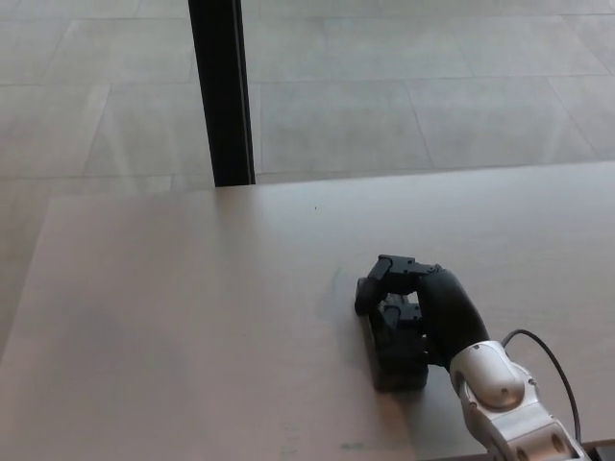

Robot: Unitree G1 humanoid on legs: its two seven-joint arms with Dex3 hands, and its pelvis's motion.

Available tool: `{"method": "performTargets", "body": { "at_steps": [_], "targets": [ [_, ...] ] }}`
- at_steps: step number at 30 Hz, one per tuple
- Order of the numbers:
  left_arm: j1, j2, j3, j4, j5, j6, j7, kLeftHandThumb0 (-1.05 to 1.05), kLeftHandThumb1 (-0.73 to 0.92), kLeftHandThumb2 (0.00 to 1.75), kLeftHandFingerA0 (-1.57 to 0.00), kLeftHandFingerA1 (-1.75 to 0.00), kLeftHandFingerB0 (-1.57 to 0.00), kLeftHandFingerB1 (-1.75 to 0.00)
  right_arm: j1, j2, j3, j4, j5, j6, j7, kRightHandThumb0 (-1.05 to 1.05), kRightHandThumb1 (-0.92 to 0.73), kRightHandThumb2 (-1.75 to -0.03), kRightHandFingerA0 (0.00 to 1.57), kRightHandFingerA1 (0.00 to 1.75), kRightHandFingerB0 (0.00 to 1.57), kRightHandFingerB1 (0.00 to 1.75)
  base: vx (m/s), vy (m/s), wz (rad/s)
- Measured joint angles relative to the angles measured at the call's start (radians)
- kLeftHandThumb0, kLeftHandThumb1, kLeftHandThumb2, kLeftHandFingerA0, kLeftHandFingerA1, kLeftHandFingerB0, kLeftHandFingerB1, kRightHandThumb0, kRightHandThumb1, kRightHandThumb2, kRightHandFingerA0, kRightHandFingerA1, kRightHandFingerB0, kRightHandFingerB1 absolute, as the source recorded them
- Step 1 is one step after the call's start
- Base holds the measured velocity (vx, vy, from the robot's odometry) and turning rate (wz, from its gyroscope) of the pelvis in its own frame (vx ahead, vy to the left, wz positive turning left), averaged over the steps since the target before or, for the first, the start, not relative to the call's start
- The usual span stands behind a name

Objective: The robot uses its right hand to hold the eraser kept in the middle of the desk and use it to wipe the desk by swiping its surface twice

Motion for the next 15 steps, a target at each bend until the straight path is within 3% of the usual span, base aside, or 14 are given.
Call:
{"method": "performTargets", "body": {
  "at_steps": [1, 3, 7, 9, 10, 13, 15],
  "targets": [
    [-0.002, 0.001, -0.003, 0.004, 0.000, 0.000, 0.000, -0.62, 0.78, 0.74, -0.45, -0.99, -0.38, -0.76, 0.002, 0.001, 0.000, 0.005, -0.002, -0.007, -0.001, -0.19, -0.45, -1.37, 1.00, 1.75, 0.83, 1.60, 0.00, 0.000, 0.00],
    [-0.008, 0.005, -0.017, 0.018, 0.002, -0.001, 0.000, -0.63, 0.77, 0.76, -0.45, -0.97, -0.37, -0.75, 0.008, 0.001, 0.001, 0.012, -0.010, -0.016, -0.005, -0.22, -0.42, -1.38, 0.94, 1.75, 0.80, 1.70, 0.00, 0.000, 0.00],
    [-0.009, 0.008, -0.025, 0.025, -0.001, -0.006, -0.002, -0.62, 0.76, 0.78, -0.43, -0.97, -0.36, -0.77, 0.011, 0.001, -0.003, 0.024, -0.022, -0.029, -0.013, -0.21, -0.41, -1.44, 0.99, 1.75, 0.84, 1.70, 0.00, 0.000, 0.00],
    [-0.009, 0.008, -0.025, 0.025, -0.002, -0.011, -0.002, -0.63, 0.77, 0.76, -0.41, -1.02, -0.32, -0.77, 0.013, 0.001, -0.012, 0.028, -0.025, -0.034, -0.019, -0.23, -0.46, -1.35, 0.98, 1.75, 0.82, 1.68, 0.00, 0.000, 0.00],
    [-0.009, 0.008, -0.028, 0.025, -0.002, -0.014, -0.002, -0.63, 0.78, 0.77, -0.44, -0.92, -0.35, -0.73, 0.014, 0.001, -0.017, 0.029, -0.026, -0.034, -0.024, -0.22, -0.48, -1.31, 0.97, 1.75, 0.79, 1.70, 0.00, 0.000, 0.00],
    [-0.008, 0.009, -0.034, 0.025, -0.002, -0.021, -0.004, -0.63, 0.77, 0.76, -0.41, -1.00, -0.34, -0.75, 0.022, -0.007, -0.043, 0.029, -0.030, -0.036, -0.049, -0.23, -0.51, -1.21, 0.94, 1.75, 0.79, 1.64, 0.00, 0.000, 0.00],
    [-0.007, 0.009, -0.034, 0.026, -0.002, -0.026, -0.006, -0.64, 0.78, 0.76, -0.43, -0.95, -0.35, -0.73, 0.024, -0.029, -0.055, 0.036, -0.045, -0.043, -0.081, -0.21, -0.51, -1.18, 0.94, 1.75, 0.80, 1.63, 0.00, 0.000, 0.00]
  ]
}}
